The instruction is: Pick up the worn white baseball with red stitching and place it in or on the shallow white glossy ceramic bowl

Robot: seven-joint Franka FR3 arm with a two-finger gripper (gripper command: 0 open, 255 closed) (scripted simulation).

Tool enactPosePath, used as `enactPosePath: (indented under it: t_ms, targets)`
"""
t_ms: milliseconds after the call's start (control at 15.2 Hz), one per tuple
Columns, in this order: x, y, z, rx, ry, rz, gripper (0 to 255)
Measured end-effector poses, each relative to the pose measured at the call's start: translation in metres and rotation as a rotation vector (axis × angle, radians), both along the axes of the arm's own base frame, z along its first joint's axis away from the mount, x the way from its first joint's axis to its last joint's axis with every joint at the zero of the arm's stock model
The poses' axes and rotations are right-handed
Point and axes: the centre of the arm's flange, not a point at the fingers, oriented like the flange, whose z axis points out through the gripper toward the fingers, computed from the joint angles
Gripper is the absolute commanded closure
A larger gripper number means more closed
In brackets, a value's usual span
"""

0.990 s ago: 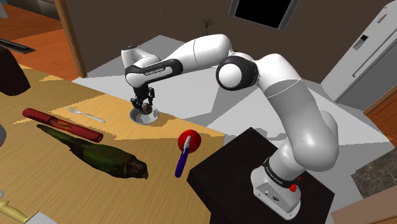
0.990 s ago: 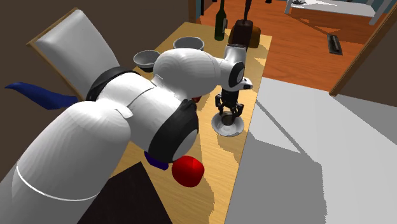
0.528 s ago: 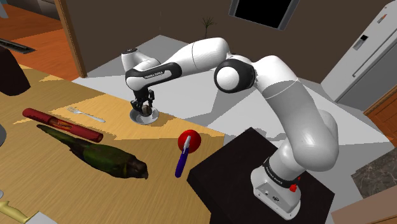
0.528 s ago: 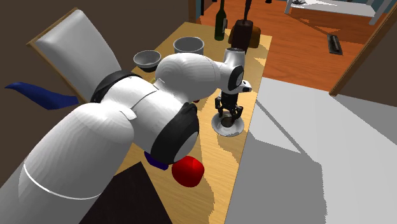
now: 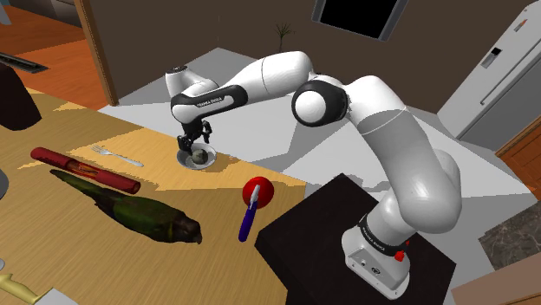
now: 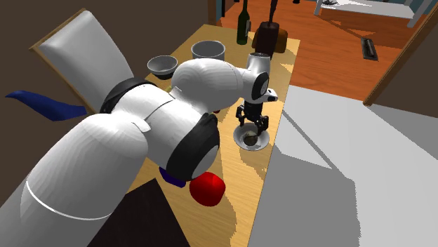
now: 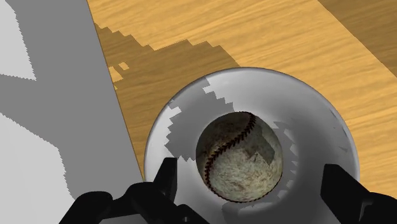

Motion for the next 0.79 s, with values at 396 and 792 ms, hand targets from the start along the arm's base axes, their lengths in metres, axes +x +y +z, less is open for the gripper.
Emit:
enactPosePath:
  t_ms: [396, 792]
  targets:
    - [0.006, 0.009, 0.042, 0.001, -0.001, 0.001, 0]
    - [0.005, 0.008, 0.049, 0.0, 0.0, 0.0, 0]
